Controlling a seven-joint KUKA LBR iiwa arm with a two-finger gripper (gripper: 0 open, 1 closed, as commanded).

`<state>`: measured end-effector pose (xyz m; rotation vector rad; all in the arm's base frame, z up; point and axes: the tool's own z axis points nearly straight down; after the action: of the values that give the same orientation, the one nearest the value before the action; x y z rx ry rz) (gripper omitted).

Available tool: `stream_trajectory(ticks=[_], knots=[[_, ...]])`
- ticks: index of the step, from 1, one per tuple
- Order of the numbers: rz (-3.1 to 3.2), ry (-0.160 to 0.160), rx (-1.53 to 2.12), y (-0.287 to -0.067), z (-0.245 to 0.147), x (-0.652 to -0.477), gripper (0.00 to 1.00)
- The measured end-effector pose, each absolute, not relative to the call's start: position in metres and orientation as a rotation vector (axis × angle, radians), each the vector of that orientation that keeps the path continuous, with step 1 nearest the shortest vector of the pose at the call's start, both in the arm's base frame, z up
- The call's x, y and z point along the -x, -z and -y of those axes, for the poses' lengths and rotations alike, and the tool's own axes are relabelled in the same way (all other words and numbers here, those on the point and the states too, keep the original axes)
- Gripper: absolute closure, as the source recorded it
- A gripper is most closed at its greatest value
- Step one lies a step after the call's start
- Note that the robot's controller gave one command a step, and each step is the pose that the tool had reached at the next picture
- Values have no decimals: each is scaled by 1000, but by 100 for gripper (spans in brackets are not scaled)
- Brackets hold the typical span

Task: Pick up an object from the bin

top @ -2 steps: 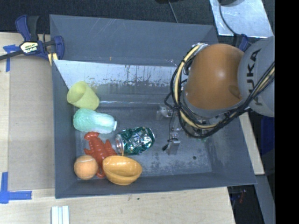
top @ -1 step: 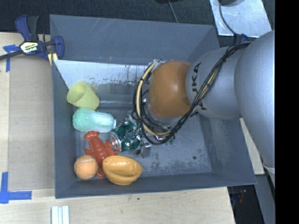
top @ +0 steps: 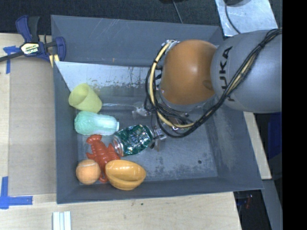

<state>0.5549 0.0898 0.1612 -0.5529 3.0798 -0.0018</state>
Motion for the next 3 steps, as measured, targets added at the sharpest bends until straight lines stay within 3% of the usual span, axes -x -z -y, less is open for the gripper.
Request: stream_trajectory(ticks=[1,2,3], knots=[[-3139,-1,226,-99,-109,-543,0],[-3116,-1,247,-71,-117,-527,0],[-3133,-2,-163,-70,-123,-511,100]])
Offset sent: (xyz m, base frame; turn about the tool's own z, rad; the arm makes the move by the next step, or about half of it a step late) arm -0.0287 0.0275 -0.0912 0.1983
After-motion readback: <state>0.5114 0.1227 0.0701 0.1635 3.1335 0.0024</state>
